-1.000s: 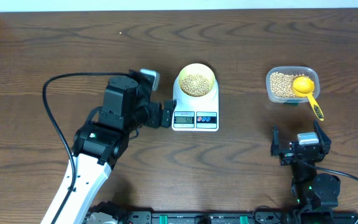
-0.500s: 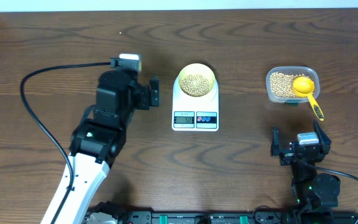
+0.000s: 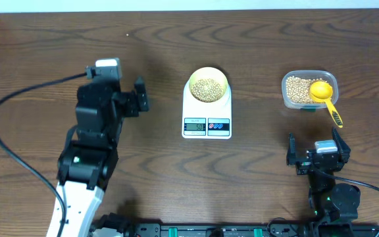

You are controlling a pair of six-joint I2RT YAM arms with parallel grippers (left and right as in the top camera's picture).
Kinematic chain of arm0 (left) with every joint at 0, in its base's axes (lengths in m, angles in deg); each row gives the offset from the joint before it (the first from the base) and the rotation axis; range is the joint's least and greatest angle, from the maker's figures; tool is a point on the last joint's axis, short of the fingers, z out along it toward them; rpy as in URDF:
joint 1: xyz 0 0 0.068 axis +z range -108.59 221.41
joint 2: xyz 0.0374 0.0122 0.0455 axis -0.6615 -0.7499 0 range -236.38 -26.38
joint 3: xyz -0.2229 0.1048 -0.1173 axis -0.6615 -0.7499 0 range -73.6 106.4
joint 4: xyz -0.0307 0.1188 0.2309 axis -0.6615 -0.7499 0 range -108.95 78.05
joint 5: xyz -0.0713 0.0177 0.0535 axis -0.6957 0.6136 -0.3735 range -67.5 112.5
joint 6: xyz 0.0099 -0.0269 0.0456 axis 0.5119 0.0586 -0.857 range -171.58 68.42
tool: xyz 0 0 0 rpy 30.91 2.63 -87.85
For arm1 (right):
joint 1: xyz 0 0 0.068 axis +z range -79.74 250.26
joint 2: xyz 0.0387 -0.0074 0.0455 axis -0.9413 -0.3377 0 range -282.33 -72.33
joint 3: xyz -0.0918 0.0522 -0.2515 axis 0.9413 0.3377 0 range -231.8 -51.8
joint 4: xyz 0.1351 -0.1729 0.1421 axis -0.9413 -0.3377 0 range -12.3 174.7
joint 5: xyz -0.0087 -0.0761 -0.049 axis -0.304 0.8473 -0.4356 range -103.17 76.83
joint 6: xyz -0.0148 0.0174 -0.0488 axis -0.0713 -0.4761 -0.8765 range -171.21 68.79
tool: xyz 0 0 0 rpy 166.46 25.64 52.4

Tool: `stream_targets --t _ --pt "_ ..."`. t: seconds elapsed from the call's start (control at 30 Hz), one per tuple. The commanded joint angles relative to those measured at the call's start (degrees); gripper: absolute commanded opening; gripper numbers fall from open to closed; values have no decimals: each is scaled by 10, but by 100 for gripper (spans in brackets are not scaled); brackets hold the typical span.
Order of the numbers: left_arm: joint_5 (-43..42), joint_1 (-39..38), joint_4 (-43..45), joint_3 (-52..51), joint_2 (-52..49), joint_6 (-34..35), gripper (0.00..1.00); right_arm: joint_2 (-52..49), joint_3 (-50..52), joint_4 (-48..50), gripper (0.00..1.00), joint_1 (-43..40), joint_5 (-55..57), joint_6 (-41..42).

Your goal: Scoop item into bowl and weigh 50g on scale

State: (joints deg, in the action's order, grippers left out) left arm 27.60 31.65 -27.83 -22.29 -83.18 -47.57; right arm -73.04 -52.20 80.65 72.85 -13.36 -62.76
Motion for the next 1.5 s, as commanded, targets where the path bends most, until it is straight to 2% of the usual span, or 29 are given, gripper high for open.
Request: stream_targets --t 0.0,0.4,0.67,1.07,1.47 --pt "9 5 23 -43 34 -8 98 4 1 -3 99 0 5 -7" --pt "9 6 35 -149 156 -10 98 4 1 -3 99 0 5 -7" --pt "10 9 93 -238 251 -10 98 4 1 -3 99 0 5 -7" --pt "0 84 144 -339 386 -10 98 4 1 -3 99 0 5 -7" --pt "1 121 154 -387 456 -10 98 4 1 -3 99 0 5 -7"
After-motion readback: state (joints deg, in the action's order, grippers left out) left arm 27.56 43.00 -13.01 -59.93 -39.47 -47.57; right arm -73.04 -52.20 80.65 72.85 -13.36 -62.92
